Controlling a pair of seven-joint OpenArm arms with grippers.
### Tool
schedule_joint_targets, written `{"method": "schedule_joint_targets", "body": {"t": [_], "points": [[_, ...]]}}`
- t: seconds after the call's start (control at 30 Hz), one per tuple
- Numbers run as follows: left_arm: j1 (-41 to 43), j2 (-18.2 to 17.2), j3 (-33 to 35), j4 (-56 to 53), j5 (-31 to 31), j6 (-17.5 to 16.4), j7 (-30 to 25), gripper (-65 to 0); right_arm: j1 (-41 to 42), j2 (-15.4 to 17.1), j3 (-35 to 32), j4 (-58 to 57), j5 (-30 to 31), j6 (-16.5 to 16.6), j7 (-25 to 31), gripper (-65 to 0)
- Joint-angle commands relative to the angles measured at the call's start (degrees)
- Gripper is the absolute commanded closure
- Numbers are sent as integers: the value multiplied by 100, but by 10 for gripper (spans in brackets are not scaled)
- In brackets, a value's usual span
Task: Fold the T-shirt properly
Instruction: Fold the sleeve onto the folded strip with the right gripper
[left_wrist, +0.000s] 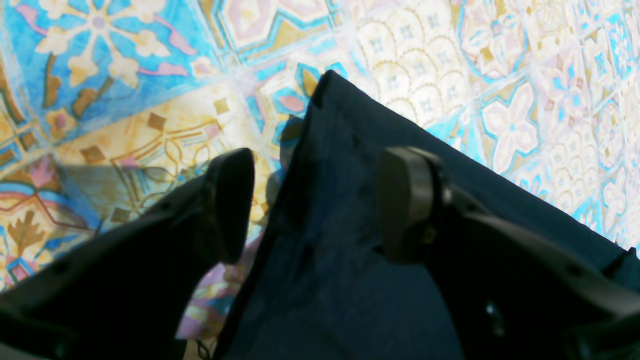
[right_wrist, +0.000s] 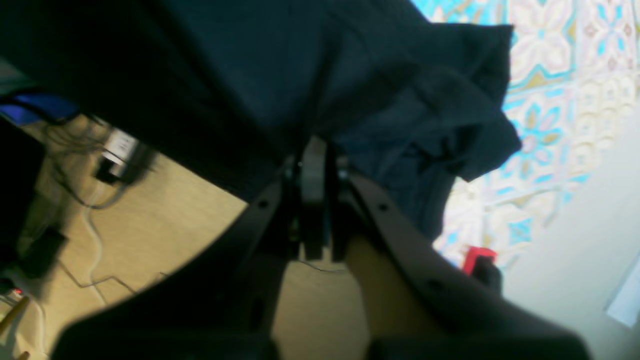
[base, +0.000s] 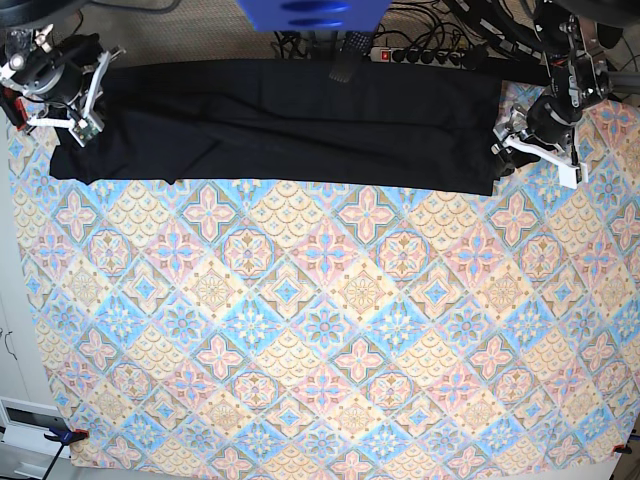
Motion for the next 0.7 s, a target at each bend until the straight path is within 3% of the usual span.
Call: {"method": "schedule_joint_targets", "body": {"t": [0.0, 0.13, 0.43, 0.67], "points": [[-15, -81, -20, 82, -66, -40, -102, -379, -168, 88, 174, 94, 114, -23, 70, -2], [-24, -81, -20, 74, -66, -49, -110, -379, -247, 88, 130, 33, 140, -23, 26, -14], [-164, -125, -12, 74, -39, -49, -84, -379, 157, 62, 279, 6, -519, -23, -343, -224], [-138, -406, 349, 74, 708, -66, -58, -385, 614, -668, 1299, 33, -519, -23, -343, -254]]}}
